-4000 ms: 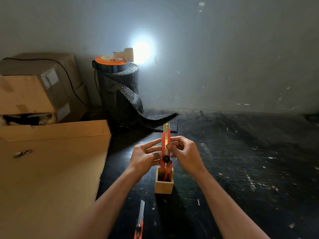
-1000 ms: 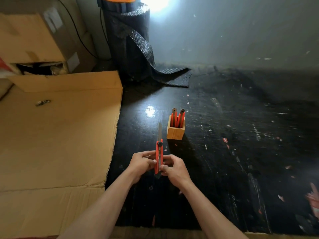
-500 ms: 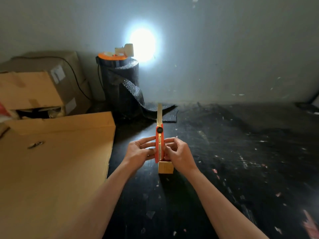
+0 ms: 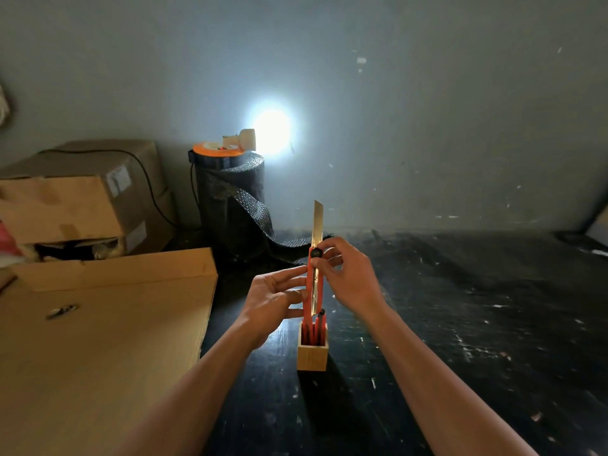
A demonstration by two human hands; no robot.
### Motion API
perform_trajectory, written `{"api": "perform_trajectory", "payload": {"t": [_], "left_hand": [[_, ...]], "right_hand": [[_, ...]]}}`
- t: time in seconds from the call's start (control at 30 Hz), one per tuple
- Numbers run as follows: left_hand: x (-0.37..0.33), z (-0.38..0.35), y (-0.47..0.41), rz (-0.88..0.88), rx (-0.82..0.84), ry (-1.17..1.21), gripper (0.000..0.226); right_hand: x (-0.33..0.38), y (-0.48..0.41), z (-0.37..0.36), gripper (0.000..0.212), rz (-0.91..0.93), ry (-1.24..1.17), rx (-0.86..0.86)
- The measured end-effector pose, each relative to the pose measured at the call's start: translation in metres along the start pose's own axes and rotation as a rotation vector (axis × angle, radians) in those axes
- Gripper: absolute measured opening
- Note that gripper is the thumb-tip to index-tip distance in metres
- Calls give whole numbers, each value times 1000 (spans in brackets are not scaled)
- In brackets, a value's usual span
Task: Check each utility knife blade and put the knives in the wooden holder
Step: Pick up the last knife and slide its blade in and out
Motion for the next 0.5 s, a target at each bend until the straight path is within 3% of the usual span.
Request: {"api": "perform_trajectory", "payload": {"t": [0.5], "left_hand": [[-14,5,-5,-27,-47,31,39]], "right_hand": [[7,7,-6,19,36,78,99]]}}
Point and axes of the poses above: each hand's wrist, its own y-axis away from the middle knuckle, its own z-axis out of the back of the hand, x = y × z, the point moved 10 cm from there along -y, towards the middle knuckle, and after that the axes turned 15 degrees about -y, right-handed, at the moved point
